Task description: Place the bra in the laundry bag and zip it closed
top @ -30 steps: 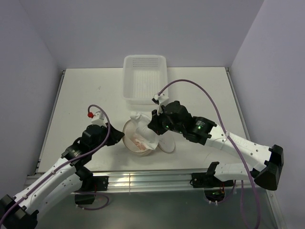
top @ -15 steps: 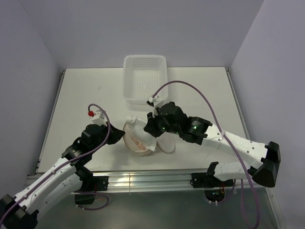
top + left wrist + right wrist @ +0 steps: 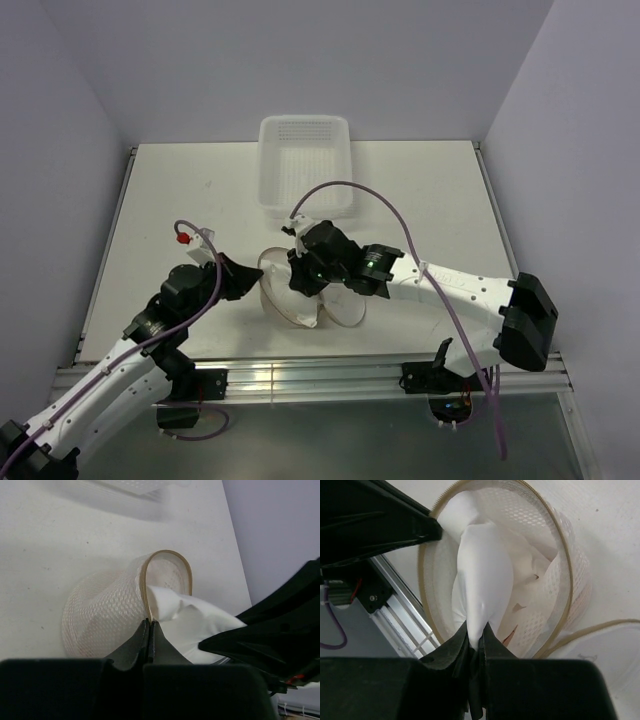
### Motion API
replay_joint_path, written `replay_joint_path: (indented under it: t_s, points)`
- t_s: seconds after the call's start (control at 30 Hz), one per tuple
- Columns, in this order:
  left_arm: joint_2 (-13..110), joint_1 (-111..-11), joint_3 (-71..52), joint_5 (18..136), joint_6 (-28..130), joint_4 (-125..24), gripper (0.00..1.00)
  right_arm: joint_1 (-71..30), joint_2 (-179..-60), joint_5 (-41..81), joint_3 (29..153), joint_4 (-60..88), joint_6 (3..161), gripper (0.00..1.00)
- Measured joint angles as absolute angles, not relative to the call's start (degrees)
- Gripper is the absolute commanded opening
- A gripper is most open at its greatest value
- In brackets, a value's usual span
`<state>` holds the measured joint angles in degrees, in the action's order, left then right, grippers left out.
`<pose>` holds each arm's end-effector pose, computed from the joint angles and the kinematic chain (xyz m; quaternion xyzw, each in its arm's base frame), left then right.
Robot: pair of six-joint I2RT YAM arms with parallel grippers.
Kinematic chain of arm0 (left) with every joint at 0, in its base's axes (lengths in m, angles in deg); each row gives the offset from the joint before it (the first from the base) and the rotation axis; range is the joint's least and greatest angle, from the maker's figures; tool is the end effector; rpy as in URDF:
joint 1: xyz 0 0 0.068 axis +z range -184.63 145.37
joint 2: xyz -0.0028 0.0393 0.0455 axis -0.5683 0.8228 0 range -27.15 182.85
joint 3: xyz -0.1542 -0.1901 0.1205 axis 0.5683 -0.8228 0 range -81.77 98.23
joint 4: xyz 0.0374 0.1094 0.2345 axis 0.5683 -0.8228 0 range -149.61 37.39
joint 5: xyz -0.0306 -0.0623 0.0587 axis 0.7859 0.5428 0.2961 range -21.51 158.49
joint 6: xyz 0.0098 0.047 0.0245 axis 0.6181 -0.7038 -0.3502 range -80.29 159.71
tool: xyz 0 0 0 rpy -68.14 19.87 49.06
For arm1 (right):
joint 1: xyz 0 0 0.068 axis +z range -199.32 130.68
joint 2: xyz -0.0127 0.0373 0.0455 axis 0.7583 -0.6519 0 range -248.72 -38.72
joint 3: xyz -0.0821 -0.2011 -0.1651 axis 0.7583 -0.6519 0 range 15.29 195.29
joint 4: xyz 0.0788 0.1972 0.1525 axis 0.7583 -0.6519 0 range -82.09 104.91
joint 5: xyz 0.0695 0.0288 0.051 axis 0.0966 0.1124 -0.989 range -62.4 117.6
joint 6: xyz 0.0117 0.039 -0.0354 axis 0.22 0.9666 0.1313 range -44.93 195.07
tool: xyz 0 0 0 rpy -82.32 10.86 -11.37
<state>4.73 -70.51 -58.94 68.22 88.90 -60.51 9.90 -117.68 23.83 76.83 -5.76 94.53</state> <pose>0.1233 -0.0890 0.2417 -0.0946 0.7980 -0.4009 0.4398 0.1553 0.2653 0.2890 -0.3191 0.8402 0.3002 0.3195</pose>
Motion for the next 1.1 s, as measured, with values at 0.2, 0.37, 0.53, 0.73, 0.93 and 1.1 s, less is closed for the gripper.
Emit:
replay_joint_path:
  t_s: [0.2, 0.37, 0.53, 0.73, 0.93, 1.1]
  points:
    - [1.32, -70.51, -59.14, 68.59, 88.85, -60.16, 0.00, 9.95, -122.33, 25.27, 78.12, -6.22, 94.55, 0.00]
    - [0.62, -70.51, -61.06, 70.62, 88.96, -57.25, 0.00, 9.95, -125.57, 29.57, 84.04, -8.16, 94.88, 0.00]
    - [2.19, -70.51, -64.03, 73.14, 90.19, -53.95, 0.00, 9.97, -129.19, 32.79, 87.93, -7.42, 96.78, 0.00]
    - [2.19, -70.51, -66.02, 74.97, 91.82, -52.40, 0.00, 9.95, -132.08, 38.25, 86.12, -4.62, 101.22, 0.00]
    - [3.04, -70.51, -66.57, 77.11, 94.21, -47.94, 0.00, 9.95, -133.48, 40.48, 81.66, 2.33, 106.66, 0.00]
    - [3.20, -70.51, -66.55, 77.92, 96.28, -46.43, 0.00, 9.95, -134.29, 42.84, 79.34, 6.41, 108.96, 0.00]
